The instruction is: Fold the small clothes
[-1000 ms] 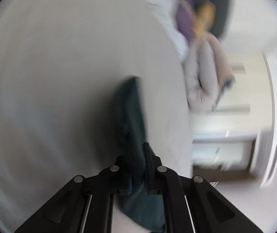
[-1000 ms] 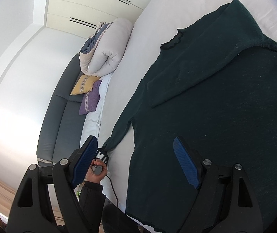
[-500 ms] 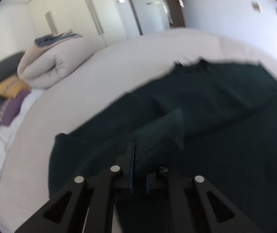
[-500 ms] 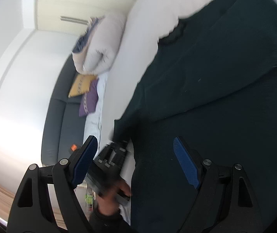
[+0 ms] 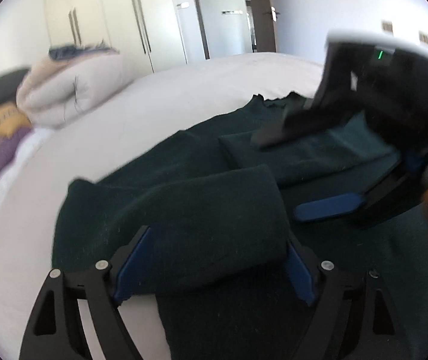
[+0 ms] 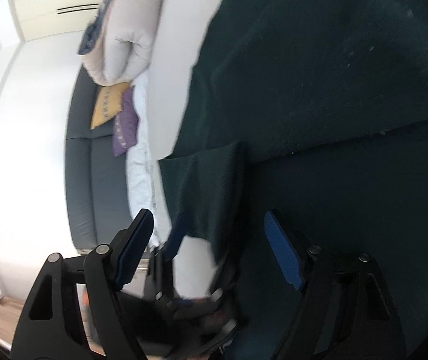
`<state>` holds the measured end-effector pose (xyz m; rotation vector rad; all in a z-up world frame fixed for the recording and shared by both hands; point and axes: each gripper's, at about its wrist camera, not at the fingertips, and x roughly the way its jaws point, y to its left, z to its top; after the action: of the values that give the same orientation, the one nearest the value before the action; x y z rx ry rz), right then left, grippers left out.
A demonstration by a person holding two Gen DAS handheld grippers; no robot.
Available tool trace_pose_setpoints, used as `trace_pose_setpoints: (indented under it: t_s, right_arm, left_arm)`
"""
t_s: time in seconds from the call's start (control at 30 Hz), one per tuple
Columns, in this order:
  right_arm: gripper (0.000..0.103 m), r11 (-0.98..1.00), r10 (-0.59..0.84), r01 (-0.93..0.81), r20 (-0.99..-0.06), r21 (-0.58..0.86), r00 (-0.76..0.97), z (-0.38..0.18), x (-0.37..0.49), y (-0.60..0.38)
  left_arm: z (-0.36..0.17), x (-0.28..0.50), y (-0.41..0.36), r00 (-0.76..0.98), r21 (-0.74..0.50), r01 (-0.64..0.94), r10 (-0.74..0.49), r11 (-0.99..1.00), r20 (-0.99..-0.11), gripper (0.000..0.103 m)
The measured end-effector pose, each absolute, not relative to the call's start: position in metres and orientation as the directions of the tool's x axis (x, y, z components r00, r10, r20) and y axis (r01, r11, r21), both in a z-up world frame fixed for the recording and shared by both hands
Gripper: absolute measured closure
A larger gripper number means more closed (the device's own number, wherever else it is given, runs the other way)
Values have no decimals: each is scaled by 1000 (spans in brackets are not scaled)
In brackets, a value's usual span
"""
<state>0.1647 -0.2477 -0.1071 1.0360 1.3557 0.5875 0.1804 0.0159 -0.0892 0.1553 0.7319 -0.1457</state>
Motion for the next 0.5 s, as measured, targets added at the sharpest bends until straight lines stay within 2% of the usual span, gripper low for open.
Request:
trace_pose_setpoints:
  t_s: [0.1, 0.17, 0.23, 0.3, 0.37, 0.5]
  right_arm:
    - [45, 497, 830, 234, -536, 836, 151, -119, 165, -245]
    - [49, 517, 824, 232, -552, 824, 126, -125, 162, -242]
    - [59, 544, 815, 207, -571, 813, 102, -128, 164, -233]
    - [85, 586, 794, 172, -604, 792, 75, -130, 163, -224]
    - [95, 650, 750, 116, -658, 751, 59, -123, 163, -211]
    - [96, 753, 656, -43, -746, 656, 113, -86, 159, -206]
  left_arm:
    - [-84, 169, 39, 726, -56, 192, -180, 980, -664, 18]
    - [-84, 166, 53, 730, -121, 169, -206, 978, -652, 12]
    - [-83, 167, 71, 730, -220, 140, -251, 965, -635, 12]
    - [-82, 167, 89, 740, -309, 114, -288, 944, -607, 12]
    - [-80, 165, 111, 759, -391, 70, -303, 918, -576, 12]
    - [-70, 162, 155, 802, -530, -10, -310, 848, -511, 12]
